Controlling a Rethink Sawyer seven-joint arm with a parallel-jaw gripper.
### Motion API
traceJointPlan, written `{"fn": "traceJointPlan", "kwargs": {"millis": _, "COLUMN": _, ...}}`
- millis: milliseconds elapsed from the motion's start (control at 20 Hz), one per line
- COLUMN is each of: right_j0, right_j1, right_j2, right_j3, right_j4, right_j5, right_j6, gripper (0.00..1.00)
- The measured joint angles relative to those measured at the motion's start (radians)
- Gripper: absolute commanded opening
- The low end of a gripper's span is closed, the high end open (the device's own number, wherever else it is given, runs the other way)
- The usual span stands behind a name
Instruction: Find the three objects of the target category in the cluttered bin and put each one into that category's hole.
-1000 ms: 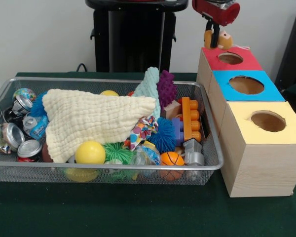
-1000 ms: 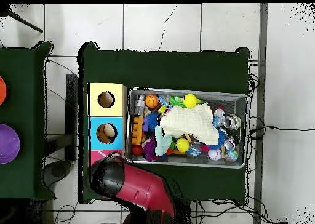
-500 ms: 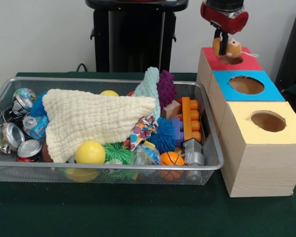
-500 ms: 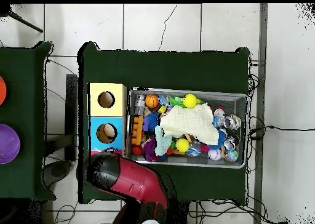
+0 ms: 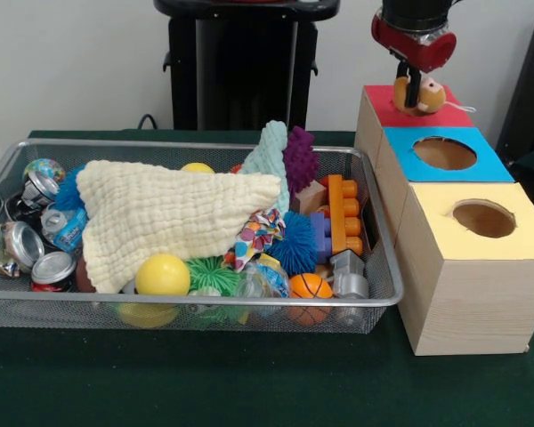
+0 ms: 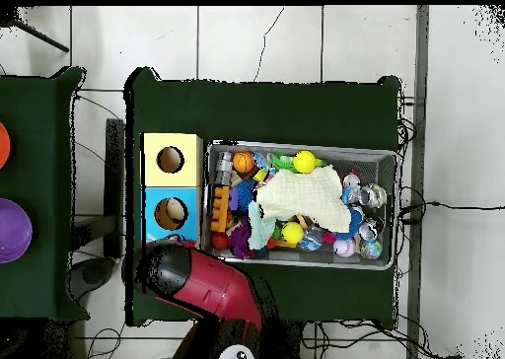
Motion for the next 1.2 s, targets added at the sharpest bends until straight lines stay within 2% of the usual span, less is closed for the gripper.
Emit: {"fn": "traceJointPlan", "kwargs": {"millis": 1200, "right_j0": -0.027, "right_j1": 0.004, "right_j2": 0.003, "right_j3": 0.029, "right_j4": 0.014, "right_j5": 0.000, "right_j6": 0.000, "gripper": 0.00}}
